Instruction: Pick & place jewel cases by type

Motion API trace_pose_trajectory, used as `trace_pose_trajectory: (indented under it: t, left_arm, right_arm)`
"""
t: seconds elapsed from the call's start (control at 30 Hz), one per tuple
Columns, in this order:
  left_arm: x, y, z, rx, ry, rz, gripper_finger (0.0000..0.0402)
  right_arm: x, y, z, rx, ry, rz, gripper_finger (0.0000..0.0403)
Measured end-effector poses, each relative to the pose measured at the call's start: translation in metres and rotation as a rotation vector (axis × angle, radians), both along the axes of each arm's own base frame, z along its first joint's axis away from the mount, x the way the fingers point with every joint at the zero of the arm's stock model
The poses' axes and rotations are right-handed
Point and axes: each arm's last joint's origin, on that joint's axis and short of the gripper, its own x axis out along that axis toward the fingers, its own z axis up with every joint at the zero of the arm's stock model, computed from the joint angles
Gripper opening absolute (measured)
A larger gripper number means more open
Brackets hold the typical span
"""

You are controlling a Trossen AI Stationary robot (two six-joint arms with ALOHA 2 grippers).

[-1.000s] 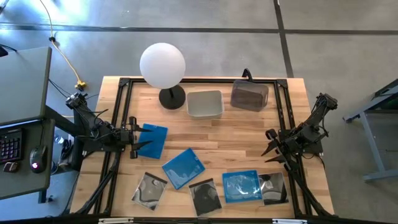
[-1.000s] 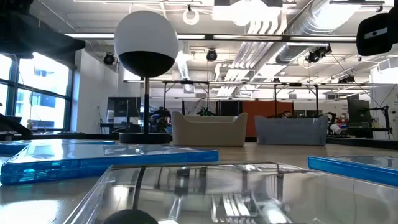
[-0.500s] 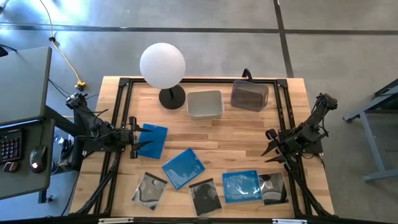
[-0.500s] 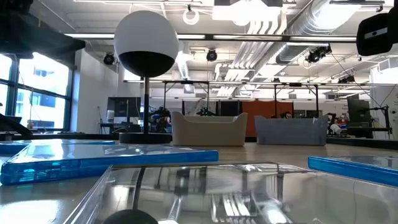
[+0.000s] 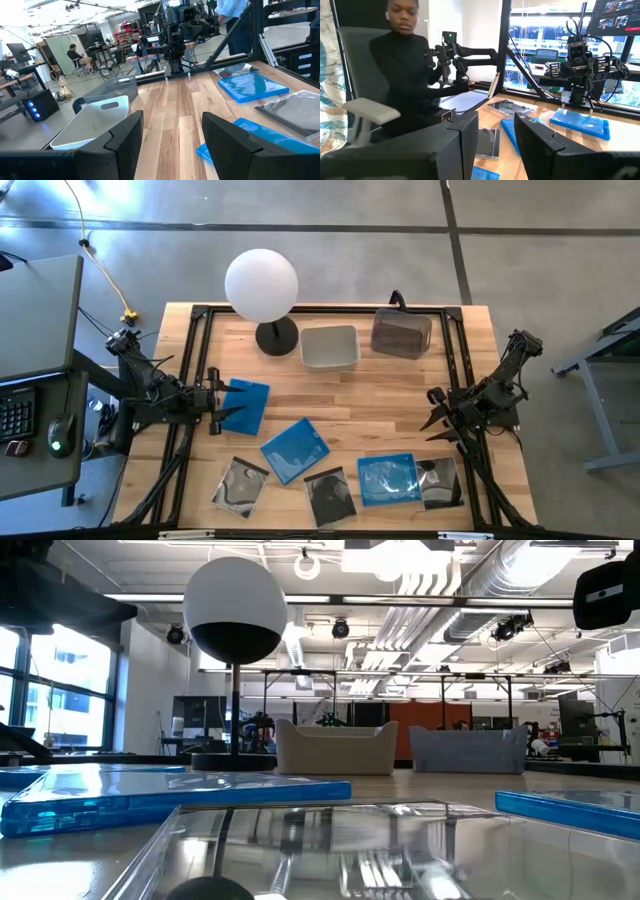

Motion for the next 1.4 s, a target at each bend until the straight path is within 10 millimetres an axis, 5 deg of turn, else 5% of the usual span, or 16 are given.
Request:
trace_pose_trajectory:
  t: [0.53, 1.2, 1.4]
  left_arm:
    - [0.0, 0.0, 0.001, 0.041, -0.005, -0.004, 0.0199]
    - [-0.003, -0.011, 0.014, -0.168, -0.124, -0.44, 0.0199]
    - [-0.003, -0.01, 0.018, -0.18, -0.163, -0.415, 0.0199]
  right_arm:
    - [0.0, 0.0, 0.0, 0.0, 0.0, 0.0, 0.0121]
    - [0.0, 0.0, 0.0, 0.0, 0.0, 0.0, 0.0121]
    - [0.0, 0.0, 0.0, -0.013, -0.007, -0.001, 0.0121]
